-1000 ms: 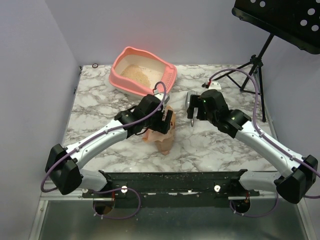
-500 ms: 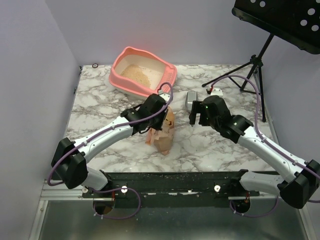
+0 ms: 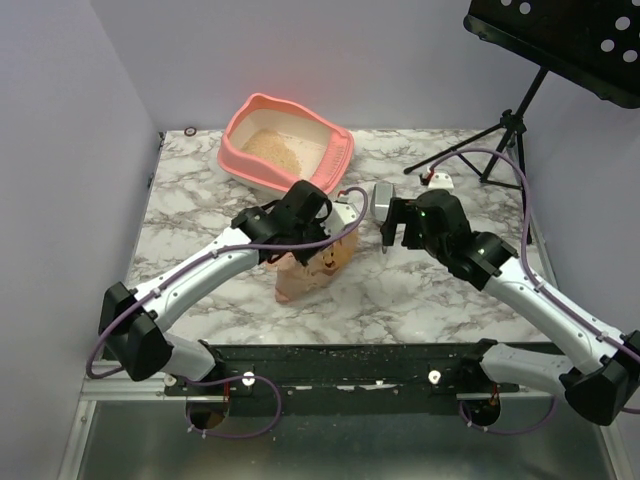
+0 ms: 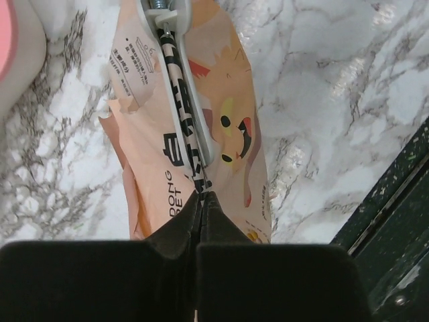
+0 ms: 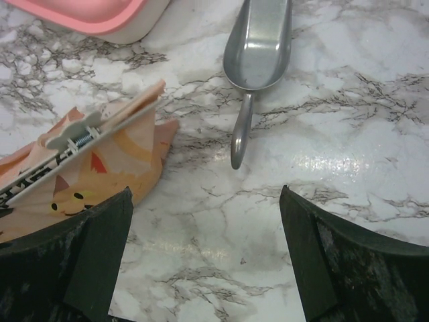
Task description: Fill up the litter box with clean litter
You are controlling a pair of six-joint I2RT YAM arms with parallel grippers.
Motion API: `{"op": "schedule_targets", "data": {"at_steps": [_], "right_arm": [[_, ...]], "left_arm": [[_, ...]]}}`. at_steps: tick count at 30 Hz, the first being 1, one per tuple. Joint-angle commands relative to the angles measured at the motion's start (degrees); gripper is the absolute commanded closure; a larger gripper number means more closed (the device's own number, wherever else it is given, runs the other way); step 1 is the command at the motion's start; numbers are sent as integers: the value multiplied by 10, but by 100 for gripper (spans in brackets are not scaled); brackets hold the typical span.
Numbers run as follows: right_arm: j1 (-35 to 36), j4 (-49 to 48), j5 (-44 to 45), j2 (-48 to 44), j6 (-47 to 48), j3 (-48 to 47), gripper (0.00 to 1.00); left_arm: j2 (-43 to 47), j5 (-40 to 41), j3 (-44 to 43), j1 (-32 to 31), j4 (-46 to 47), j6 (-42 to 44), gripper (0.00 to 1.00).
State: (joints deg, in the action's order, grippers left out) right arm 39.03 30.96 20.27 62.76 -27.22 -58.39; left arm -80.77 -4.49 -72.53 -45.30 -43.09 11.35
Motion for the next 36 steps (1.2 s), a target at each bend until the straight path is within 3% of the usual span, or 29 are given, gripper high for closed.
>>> {"op": "schedule_targets", "data": {"at_steps": [1, 7, 10, 19, 22, 27, 28, 29, 33, 36], "right_arm": [[0, -3, -14, -23, 23, -23, 2], [1, -36, -129, -68, 104, 7, 5], [1, -63, -163, -98, 124, 35, 5], [20, -112, -290, -129, 171, 66, 5], [39, -115, -292, -107, 193, 72, 5], [44, -151, -255, -81, 201, 82, 2], [44, -163, -255, -79, 200, 85, 1], [45, -181, -261, -77, 200, 91, 1], [48, -194, -267, -50, 219, 75, 1], [54, -184, -267, -17, 225, 48, 2]], "left_arm": [[95, -161, -39, 13, 71, 210, 100], [84, -355, -37, 135, 1, 334, 100], [64, -348, -27, 161, 3, 375, 100], [-77, -350, -128, 182, -69, 494, 96], [-88, -350, -122, 182, -62, 503, 93], [-43, -317, -44, 181, 56, 432, 86], [-24, -303, -26, 180, 85, 410, 79], [-11, -281, -13, 180, 105, 394, 2], [64, -171, 44, 169, 206, 308, 1], [125, -149, 68, 169, 244, 227, 1]]}}
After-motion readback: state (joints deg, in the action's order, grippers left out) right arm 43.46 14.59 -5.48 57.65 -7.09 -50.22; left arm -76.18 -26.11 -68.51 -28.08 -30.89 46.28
